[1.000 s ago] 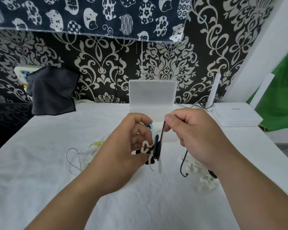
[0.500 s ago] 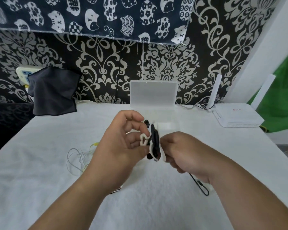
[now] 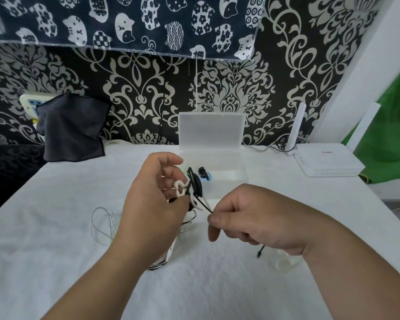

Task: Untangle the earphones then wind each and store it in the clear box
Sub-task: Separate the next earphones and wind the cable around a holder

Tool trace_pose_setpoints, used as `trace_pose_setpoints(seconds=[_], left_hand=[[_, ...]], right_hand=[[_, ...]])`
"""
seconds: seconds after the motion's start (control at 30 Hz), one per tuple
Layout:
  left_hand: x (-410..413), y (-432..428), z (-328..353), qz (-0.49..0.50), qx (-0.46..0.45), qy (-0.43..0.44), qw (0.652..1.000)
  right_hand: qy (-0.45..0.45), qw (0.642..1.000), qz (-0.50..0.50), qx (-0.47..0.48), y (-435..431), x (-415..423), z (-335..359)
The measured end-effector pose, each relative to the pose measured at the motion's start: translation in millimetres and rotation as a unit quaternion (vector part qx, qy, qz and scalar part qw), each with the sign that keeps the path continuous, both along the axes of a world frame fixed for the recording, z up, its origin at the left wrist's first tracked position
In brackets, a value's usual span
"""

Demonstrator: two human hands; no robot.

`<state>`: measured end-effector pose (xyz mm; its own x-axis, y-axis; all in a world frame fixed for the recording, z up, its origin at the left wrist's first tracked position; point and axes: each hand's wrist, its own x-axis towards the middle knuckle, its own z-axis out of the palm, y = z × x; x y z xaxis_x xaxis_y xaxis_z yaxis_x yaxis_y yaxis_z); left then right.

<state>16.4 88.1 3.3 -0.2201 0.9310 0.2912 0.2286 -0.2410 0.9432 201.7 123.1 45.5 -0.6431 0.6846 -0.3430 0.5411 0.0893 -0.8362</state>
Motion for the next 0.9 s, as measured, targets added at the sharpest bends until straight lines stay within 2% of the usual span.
trace_pose_setpoints(seconds=[0.17,0.3,0.47,0.63,0.9], left_hand=[[3,-5,1,-0.037,0.001,0.167,0.985],[2,-5,2,-0.077,-0.012,0.178,0.981],[2,-7,5,-0.163,-0.058,0.078,0.982],[0,-3,5,-0.211,-0.071,-0.089,0.971],[1,-4,5,-0.25,-0.072,-0.162,0.952]], right_hand=[[0.07,0.993,-0.059,0.075,2,2,7],[0.073,0.984,-0.093,0.134,4,2,6],[0.095,0.962,-0.158,0.201,9,3,3],[0.124,0.954,-0.2,0.185,15,5,-3],[0.128,0.964,-0.217,0.081,18,2,-17]])
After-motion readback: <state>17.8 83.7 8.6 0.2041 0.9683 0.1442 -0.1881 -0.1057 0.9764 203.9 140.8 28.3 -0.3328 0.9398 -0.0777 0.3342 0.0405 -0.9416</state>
